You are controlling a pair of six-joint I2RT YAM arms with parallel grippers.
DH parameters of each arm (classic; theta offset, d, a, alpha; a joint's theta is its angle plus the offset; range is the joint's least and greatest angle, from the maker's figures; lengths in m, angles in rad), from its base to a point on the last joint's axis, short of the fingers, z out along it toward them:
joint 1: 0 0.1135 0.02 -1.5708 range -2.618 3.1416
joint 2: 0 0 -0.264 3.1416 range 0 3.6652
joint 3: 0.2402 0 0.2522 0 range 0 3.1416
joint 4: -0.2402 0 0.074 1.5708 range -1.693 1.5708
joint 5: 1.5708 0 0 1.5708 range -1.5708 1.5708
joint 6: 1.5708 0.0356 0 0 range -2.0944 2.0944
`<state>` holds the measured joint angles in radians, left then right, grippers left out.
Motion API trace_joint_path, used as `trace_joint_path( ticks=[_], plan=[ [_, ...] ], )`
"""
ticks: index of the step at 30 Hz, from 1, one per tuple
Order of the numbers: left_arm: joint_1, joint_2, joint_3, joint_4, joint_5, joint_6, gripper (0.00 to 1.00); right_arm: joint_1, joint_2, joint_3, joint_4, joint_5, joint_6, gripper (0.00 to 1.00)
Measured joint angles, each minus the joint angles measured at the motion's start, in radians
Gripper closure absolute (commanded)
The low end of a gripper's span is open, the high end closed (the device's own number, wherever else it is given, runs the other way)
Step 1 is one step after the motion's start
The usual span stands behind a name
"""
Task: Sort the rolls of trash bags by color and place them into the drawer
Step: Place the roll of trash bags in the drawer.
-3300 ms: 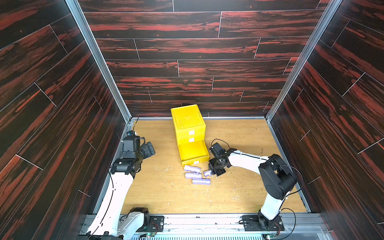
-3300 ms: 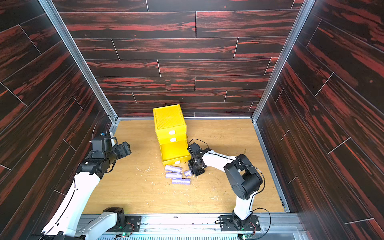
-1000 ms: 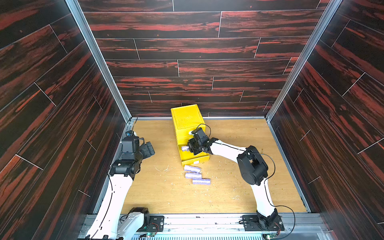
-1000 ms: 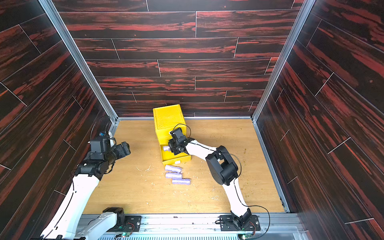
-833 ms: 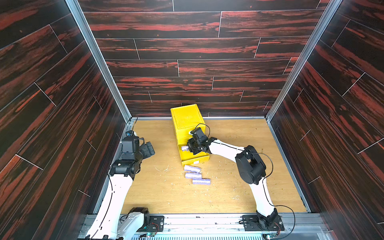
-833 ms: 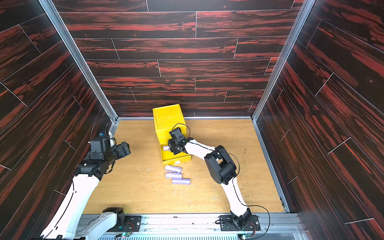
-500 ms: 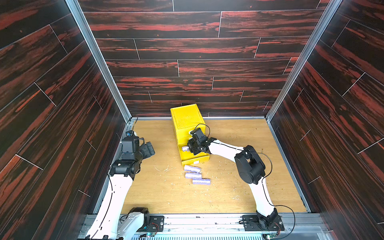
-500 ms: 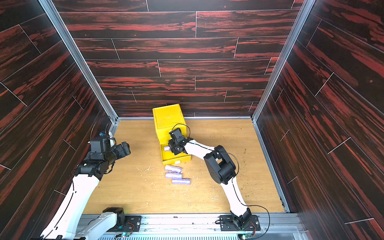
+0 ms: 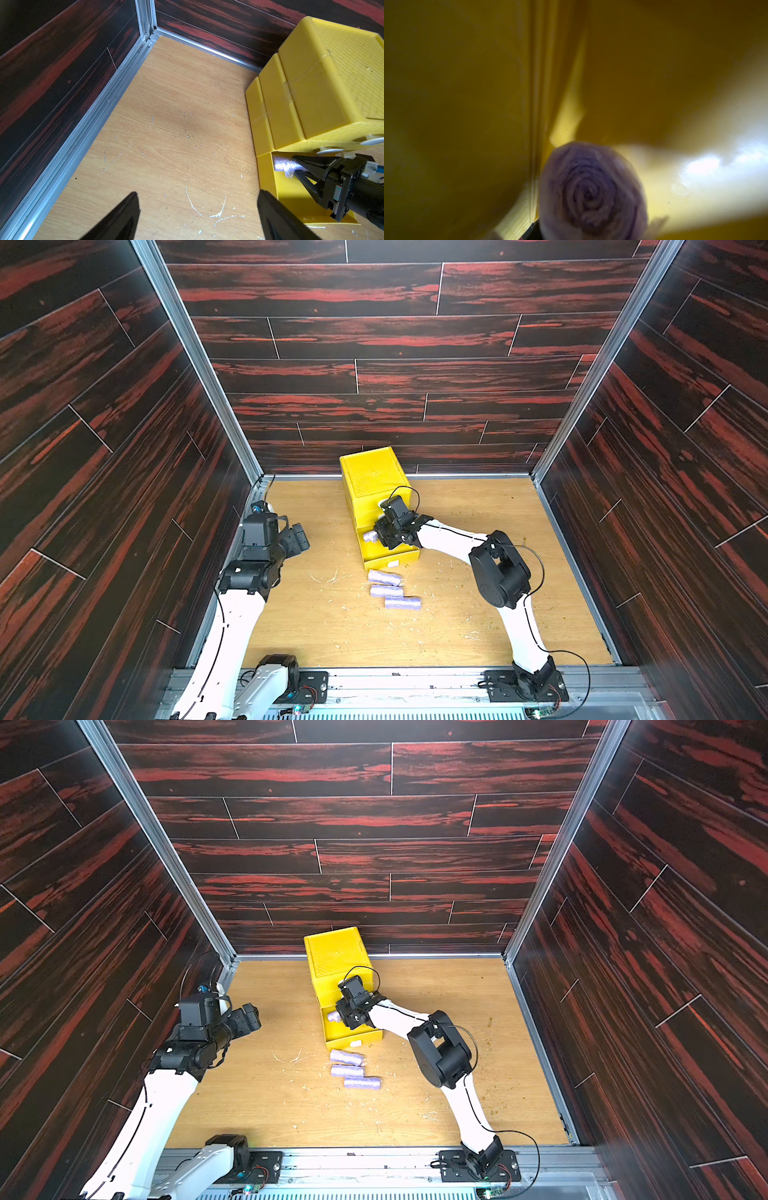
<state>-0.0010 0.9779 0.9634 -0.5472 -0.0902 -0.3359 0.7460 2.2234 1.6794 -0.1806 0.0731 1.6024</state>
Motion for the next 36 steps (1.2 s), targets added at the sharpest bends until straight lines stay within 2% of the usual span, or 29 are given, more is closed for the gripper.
trace_joint_path(
  ticks=[8,12,17,28,32,36],
  plan=[
    [0.000,0.000,0.000,0.000,-0.005,0.000,0.07,0.000,-0.016,-0.039,0.046,-0.003,-0.018,0.64],
    [0.000,0.000,0.000,-0.001,-0.005,0.000,0.07,0.000,-0.039,-0.050,0.058,-0.007,-0.031,0.54],
    [0.000,-0.003,0.000,-0.002,-0.006,0.000,0.07,0.002,-0.061,-0.050,0.061,-0.013,-0.037,0.48],
    [0.000,-0.005,0.000,-0.002,-0.008,0.004,0.07,0.002,-0.085,-0.098,0.108,-0.026,-0.060,0.48],
    [0.000,-0.005,0.000,-0.002,-0.009,0.005,0.07,0.003,-0.156,-0.175,0.150,-0.028,-0.108,0.48],
    [0.000,-0.005,0.000,-0.002,-0.015,0.007,0.07,0.019,-0.281,-0.259,0.192,-0.010,-0.211,0.48]
  ],
)
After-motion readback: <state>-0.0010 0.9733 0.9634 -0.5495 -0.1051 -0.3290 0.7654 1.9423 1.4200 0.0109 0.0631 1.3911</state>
